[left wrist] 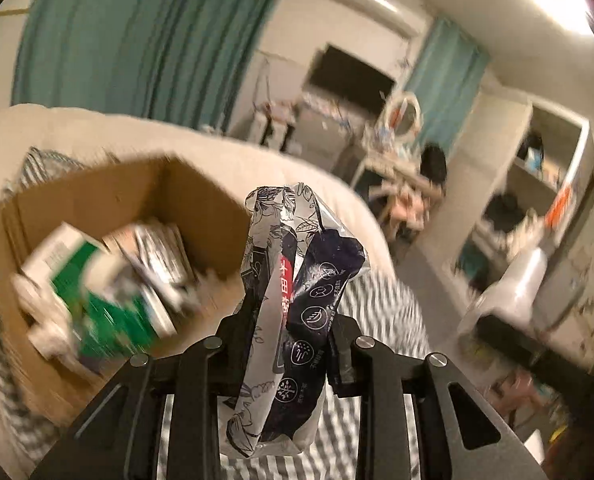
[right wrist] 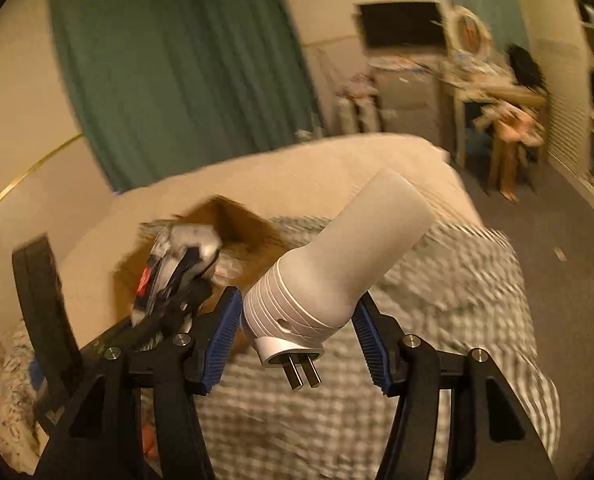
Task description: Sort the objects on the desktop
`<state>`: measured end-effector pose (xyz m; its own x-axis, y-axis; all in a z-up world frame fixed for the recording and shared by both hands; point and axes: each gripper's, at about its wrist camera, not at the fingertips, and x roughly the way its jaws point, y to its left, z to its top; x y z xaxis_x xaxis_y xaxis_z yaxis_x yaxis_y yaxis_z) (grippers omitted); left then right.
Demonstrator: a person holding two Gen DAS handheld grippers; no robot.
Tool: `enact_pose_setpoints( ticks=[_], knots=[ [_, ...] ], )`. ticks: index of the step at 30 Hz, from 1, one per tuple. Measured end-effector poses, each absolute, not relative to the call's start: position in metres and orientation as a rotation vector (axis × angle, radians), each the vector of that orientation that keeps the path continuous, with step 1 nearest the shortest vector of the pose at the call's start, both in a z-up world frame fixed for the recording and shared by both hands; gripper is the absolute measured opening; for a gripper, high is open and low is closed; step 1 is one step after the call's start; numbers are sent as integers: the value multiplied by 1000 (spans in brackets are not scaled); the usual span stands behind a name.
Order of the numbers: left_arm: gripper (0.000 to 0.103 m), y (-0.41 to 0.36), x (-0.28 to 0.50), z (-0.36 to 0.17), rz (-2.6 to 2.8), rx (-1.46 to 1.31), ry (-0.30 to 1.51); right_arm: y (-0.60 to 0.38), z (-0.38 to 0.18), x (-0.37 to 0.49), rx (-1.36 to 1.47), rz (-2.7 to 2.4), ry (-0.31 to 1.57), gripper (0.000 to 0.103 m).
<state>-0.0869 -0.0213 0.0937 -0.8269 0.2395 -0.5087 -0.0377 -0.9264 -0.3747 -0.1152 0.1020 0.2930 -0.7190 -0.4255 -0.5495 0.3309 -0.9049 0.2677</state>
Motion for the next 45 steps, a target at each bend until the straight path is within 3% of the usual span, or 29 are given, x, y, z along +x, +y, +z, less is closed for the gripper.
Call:
enact_pose_setpoints(
  ticks=[4,7,10,12,14,16,17,24,30,32,35,39,45],
  knots=[
    [28,-69,-106,131,2901,-766,-565,46,301,-142,850,-2502,-177,56],
    [29,-98,-121,126,2994,-827,-471,12,287,-168,903,-2429,-181,56],
    [30,-131,-132,101,3017,-898,-559,-15,268,-187,927,-2400,-172,57],
    [39,-140,-137,91,3042,-922,-550,-27,253,-201,958,-2383,-175,58],
    [72,-146,-141,83,3083,-922,-525,-33,243,-212,969,-2383,-194,61],
    [87,-150,-145,77,3085,-923,-543,-29,240,-216,955,-2412,-237,81],
    [93,-152,-142,75,3088,-935,-553,-24,241,-216,944,-2448,-252,83],
    [95,-150,-135,73,3070,-988,-560,7,257,-191,905,-2617,-294,83],
    [103,-134,-101,100,3151,-905,-411,39,294,-141,740,-2788,-250,103],
    [103,-128,-92,105,3148,-911,-388,46,298,-130,705,-2839,-196,102],
    [103,-120,-77,101,3149,-952,-379,57,278,-110,743,-2899,-76,102],
    [103,-94,-35,67,3198,-908,-353,64,215,-101,1007,-2864,63,102],
    [103,-64,-33,53,3166,-889,-190,74,207,-107,1015,-2881,-15,102]
  ],
)
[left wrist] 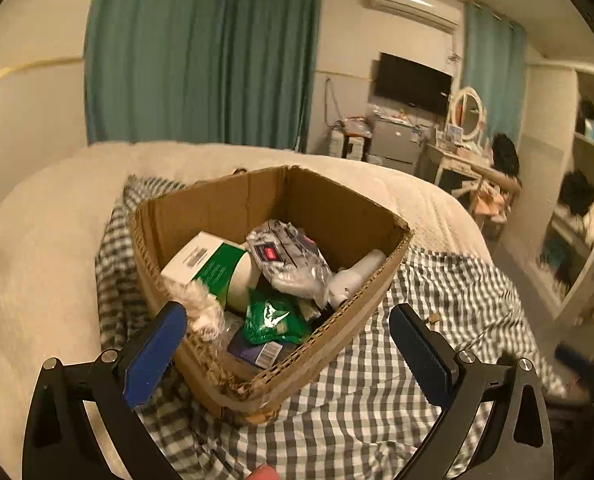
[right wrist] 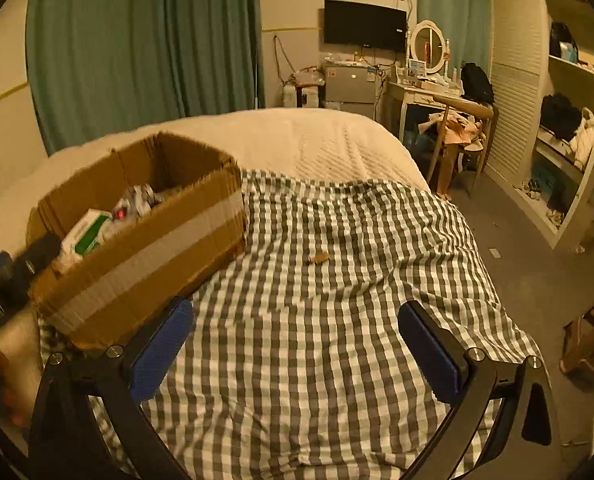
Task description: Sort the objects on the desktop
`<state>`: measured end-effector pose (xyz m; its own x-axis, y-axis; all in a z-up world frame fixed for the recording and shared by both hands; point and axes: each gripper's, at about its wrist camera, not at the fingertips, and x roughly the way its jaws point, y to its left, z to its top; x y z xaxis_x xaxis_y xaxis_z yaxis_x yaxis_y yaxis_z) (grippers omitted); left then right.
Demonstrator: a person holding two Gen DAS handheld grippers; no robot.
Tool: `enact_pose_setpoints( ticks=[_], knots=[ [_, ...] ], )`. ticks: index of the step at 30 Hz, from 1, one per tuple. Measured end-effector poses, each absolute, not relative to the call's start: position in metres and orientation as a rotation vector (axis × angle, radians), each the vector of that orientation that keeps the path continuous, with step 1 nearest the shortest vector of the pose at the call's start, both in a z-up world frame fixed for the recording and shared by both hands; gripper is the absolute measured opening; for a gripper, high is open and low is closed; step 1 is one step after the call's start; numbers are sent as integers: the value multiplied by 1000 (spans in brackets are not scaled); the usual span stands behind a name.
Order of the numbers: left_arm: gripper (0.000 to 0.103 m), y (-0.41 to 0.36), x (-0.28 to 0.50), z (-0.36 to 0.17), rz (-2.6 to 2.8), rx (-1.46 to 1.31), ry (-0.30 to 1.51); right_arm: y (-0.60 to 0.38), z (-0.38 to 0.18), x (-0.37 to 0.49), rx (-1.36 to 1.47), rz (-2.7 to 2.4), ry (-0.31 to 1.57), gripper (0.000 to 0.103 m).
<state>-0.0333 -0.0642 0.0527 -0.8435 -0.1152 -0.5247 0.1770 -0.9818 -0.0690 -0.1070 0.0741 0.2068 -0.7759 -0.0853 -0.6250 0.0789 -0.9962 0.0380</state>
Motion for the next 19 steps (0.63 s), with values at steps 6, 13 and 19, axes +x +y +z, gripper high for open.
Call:
enact_pose_setpoints(
  ticks=[6,13,19],
  knots=[
    [103,-74,-43,44,-2853,836,260,71,219,-123,965,-2893,45,102],
    [103,-78,-47,37,-2860,871,308,60,210,-122,987,-2872,45,102],
    [103,-74,-46,37,-2878,874,302,56,206,-119,1008,-2847,15,102]
  ],
)
